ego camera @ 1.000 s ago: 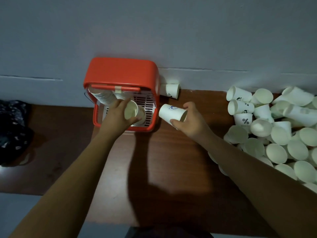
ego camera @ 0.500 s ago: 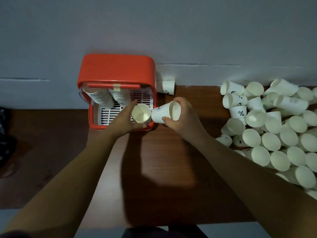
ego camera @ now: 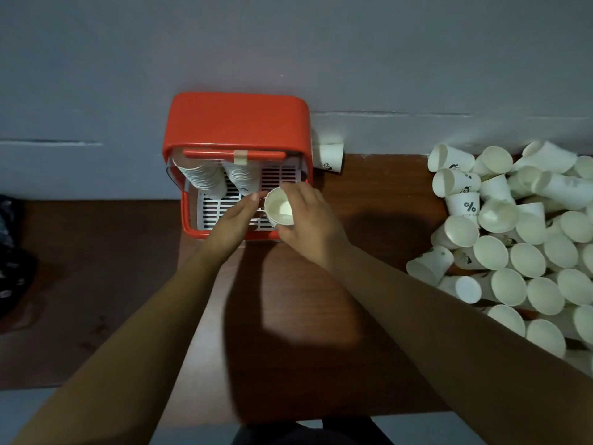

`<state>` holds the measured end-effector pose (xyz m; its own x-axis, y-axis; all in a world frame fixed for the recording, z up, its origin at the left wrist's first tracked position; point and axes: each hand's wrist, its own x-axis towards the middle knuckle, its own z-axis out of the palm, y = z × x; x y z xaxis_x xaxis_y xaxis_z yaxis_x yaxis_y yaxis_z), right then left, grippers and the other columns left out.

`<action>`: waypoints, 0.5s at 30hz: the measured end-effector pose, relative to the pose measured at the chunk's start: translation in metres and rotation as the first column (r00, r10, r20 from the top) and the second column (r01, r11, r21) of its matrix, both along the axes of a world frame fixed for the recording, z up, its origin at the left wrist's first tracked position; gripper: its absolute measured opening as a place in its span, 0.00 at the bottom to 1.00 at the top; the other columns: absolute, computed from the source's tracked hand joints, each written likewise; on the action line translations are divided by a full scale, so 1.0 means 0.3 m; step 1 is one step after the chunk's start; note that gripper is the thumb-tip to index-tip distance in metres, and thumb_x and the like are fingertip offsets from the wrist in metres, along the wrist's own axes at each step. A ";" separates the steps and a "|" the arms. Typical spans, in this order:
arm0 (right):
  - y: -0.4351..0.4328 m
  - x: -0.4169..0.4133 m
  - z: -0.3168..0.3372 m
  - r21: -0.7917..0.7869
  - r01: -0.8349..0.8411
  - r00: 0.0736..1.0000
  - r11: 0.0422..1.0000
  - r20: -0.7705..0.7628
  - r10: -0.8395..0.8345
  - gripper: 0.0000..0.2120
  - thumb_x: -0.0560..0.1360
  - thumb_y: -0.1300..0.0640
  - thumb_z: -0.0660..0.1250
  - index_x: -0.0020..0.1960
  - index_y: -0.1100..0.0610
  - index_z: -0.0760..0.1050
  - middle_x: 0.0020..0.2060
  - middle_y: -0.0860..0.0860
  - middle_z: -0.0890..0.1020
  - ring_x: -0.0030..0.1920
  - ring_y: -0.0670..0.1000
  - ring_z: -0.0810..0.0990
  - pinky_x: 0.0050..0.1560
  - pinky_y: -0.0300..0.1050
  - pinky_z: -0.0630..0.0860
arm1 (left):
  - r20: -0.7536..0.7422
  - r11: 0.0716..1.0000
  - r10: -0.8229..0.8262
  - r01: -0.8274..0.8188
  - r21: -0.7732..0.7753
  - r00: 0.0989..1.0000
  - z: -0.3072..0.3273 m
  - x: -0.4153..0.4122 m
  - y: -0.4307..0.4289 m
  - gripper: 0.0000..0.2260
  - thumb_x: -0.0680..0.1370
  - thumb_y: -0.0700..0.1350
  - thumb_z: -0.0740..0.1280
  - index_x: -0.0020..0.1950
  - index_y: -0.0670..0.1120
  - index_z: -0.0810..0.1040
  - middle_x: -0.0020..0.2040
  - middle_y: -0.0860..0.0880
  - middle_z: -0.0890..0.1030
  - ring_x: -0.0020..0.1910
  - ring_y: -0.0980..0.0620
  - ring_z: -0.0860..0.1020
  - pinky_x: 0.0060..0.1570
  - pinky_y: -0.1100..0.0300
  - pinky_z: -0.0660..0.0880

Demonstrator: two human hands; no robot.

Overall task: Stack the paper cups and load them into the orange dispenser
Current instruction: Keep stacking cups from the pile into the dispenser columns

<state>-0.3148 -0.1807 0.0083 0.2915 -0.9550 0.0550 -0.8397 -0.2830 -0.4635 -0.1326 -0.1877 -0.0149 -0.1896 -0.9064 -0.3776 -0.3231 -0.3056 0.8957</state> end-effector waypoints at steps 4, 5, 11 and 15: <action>-0.027 0.005 -0.046 0.124 0.014 0.998 0.992 0.055 -0.021 0.34 0.73 0.56 0.71 0.75 0.59 0.62 0.71 0.56 0.70 0.70 0.58 0.68 0.68 0.56 0.69 | -0.061 1.000 0.002 -0.003 -0.016 0.998 -0.017 -0.006 -0.005 0.16 0.83 0.57 0.61 0.70 0.58 0.75 0.65 0.60 0.79 0.62 0.66 0.76 0.62 0.64 0.71; -0.028 0.004 -0.053 0.135 0.052 0.995 0.989 0.077 -0.063 0.34 0.74 0.56 0.71 0.76 0.60 0.62 0.71 0.57 0.70 0.71 0.57 0.68 0.69 0.53 0.68 | -0.054 0.999 -0.026 0.025 -0.027 0.998 -0.017 -0.008 -0.007 0.16 0.82 0.54 0.64 0.71 0.57 0.74 0.65 0.59 0.79 0.60 0.66 0.77 0.58 0.67 0.73; -0.018 0.016 -0.083 0.242 0.190 0.947 0.952 0.211 -0.243 0.40 0.70 0.56 0.77 0.76 0.58 0.61 0.74 0.54 0.68 0.72 0.53 0.66 0.66 0.38 0.60 | 0.092 0.978 -0.122 0.136 -0.161 0.988 -0.051 0.011 -0.034 0.20 0.79 0.45 0.70 0.71 0.54 0.74 0.64 0.58 0.79 0.60 0.64 0.77 0.59 0.69 0.72; -0.020 0.024 -0.084 0.279 0.212 0.943 0.937 0.194 -0.271 0.42 0.69 0.54 0.78 0.76 0.58 0.60 0.73 0.55 0.68 0.71 0.54 0.68 0.67 0.44 0.66 | 0.176 0.972 -0.126 0.157 -0.173 0.976 -0.051 0.013 -0.041 0.21 0.79 0.46 0.70 0.72 0.53 0.73 0.62 0.59 0.77 0.57 0.67 0.76 0.54 0.75 0.69</action>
<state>-0.3075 -0.1867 -0.0169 0.0582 -0.9857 -0.1581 -0.7326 0.0654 -0.6775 -0.1286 -0.1999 -0.0303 -0.2709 -0.9316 -0.2424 -0.4973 -0.0801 0.8639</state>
